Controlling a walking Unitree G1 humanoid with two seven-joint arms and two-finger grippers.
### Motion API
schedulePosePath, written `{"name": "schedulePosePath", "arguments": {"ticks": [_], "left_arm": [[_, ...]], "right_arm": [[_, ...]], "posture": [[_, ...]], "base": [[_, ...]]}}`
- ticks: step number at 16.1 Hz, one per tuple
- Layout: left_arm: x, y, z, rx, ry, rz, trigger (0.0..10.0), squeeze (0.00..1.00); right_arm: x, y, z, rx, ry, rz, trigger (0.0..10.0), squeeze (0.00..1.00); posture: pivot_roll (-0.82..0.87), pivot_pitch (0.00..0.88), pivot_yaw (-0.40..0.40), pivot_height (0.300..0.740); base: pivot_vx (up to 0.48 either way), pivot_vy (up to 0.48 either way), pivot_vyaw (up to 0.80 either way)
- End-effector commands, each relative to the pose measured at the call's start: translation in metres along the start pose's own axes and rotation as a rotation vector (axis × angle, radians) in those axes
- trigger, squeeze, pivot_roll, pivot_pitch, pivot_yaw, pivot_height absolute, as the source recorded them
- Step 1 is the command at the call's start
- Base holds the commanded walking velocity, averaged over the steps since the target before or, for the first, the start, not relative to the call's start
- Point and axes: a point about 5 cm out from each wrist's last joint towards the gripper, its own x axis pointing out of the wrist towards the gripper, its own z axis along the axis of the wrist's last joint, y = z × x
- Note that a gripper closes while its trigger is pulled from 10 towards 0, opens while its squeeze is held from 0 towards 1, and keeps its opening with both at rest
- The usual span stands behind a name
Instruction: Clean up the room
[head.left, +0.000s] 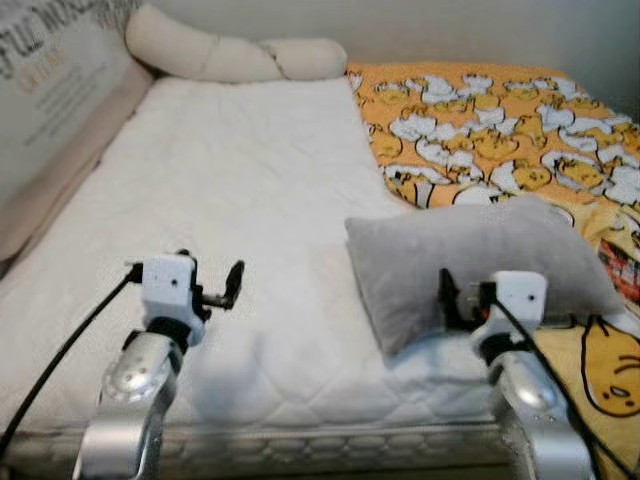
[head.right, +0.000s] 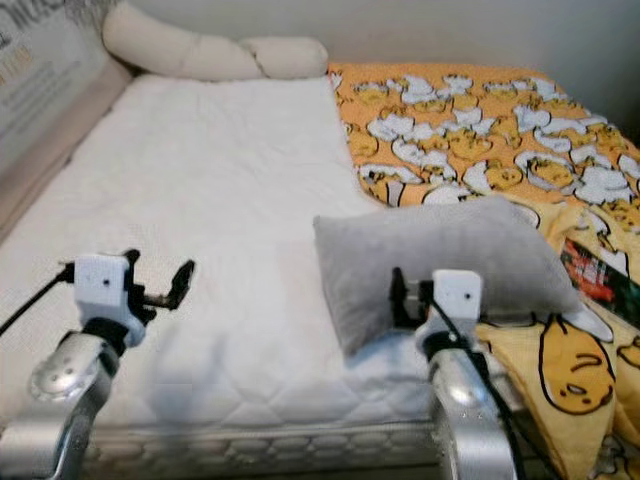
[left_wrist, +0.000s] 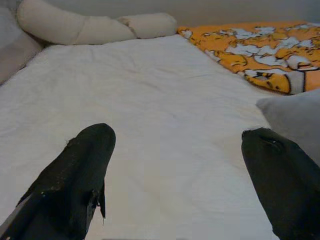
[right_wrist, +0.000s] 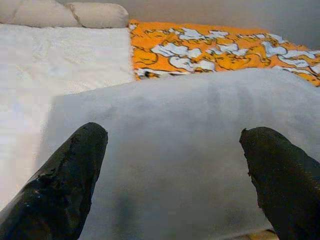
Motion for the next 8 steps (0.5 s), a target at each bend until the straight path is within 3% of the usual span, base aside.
{"name": "schedulePosePath", "arguments": {"ticks": [1, 5, 7, 8], "left_arm": [[0.0, -0.006, 0.0, 0.003, 0.003, -0.02, 10.0, 0.0], [0.001, -0.007, 0.0, 0.011, 0.005, -0.027, 10.0, 0.0], [0.003, -0.008, -0.001, 0.015, 0.01, -0.032, 10.0, 0.0], [0.004, -0.009, -0.001, 0.021, 0.013, -0.047, 10.0, 0.0]], "right_arm": [[-0.001, -0.004, 0.001, 0.012, -0.004, -0.006, 10.0, 0.0], [-0.001, -0.002, 0.001, 0.046, 0.007, 0.006, 10.0, 0.0], [0.001, -0.006, -0.007, 0.081, 0.089, -0.043, 10.0, 0.0], [0.003, -0.009, -0.011, 0.155, 0.132, -0.079, 10.0, 0.2]], "posture": [[-0.05, 0.0, -0.002, 0.74], [-0.06, 0.0, 0.0, 0.74], [-0.07, 0.0, 0.005, 0.74], [-0.07, 0.0, 0.007, 0.74]], "base": [[0.0, 0.0, 0.0], [0.0, 0.0, 0.0], [0.0, 0.0, 0.0], [0.0, 0.0, 0.0]]}}
